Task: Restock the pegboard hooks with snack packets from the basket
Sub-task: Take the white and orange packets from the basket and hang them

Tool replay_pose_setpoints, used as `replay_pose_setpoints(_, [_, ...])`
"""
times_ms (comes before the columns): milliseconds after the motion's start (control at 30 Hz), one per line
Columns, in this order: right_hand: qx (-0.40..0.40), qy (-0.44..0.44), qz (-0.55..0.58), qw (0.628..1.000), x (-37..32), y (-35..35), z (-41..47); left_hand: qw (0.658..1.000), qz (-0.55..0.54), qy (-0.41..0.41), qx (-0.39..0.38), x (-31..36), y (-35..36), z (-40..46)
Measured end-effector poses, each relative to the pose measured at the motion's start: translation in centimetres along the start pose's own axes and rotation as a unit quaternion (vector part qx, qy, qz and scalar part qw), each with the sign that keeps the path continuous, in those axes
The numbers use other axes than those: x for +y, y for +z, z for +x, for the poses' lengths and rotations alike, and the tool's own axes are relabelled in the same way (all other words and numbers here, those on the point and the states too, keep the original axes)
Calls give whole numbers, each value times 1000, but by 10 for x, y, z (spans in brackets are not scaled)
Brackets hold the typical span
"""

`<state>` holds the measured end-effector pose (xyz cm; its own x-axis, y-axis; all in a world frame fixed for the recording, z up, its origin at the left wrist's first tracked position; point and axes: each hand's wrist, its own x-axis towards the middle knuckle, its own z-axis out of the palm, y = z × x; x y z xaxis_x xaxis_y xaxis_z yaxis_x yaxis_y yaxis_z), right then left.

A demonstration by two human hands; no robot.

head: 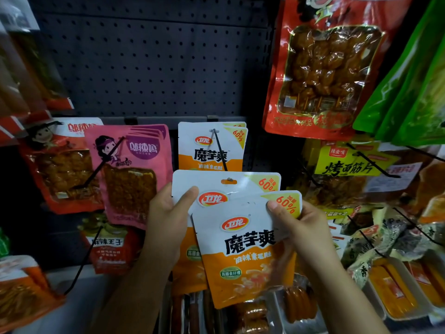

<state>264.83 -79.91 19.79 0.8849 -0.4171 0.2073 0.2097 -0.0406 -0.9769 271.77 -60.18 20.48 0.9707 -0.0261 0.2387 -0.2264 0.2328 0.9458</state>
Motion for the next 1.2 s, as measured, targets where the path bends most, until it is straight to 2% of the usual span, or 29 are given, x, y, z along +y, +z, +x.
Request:
replay_pose_setpoints(333, [42,11,-39,998,7,17,43,996,88,21,2,-18,-1,48])
replay_pose_setpoints(633, [80,55,-67,993,17,46,107,990,136,-5,41,-31,10,125])
replay_pose_setpoints(833, [100,69,-60,991,19,60,142,986,150,5,75,-41,25,163])
replay_pose_setpoints(1067, [113,73,-55,989,24,60,145,978,156,-25,133,-43,38,179])
replay_pose_setpoints(1200, [93,62,-25,993,22,52,126,980,144,-82,114,-43,34,165])
